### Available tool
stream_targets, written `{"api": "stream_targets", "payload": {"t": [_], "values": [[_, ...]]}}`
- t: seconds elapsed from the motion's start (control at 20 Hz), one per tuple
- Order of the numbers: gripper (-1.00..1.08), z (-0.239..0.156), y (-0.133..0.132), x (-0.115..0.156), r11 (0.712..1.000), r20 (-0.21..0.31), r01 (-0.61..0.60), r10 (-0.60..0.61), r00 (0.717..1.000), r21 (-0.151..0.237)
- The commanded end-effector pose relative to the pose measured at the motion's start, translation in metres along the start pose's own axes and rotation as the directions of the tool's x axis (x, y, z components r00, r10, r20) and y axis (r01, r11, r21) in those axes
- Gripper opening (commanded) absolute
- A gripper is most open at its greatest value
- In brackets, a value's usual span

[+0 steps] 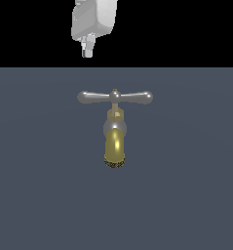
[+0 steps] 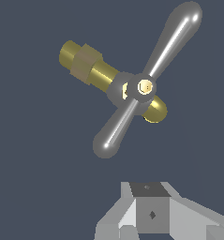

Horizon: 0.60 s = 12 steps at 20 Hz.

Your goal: Turn on the faucet by rotating a designated handle.

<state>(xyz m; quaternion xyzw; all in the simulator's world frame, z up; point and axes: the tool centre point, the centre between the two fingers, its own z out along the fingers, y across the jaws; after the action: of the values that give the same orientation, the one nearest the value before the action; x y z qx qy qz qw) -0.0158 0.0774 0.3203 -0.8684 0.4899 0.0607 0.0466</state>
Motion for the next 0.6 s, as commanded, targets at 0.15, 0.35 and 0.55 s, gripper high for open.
{"api": "stream_targets", "payload": {"t": [0.15, 0.35, 0.55], "values": [[-1.0, 0.034, -0.025, 0.01, 0.989, -0.028, -0.151, 0.151, 0.988, -0.001], [-1.0, 0.059, -0.04, 0.016, 0.967, -0.056, -0.255, 0.255, 0.965, 0.004], [-1.0, 0.082, -0.054, 0.022, 0.938, -0.086, -0.346, 0.346, 0.934, 0.016]]}}
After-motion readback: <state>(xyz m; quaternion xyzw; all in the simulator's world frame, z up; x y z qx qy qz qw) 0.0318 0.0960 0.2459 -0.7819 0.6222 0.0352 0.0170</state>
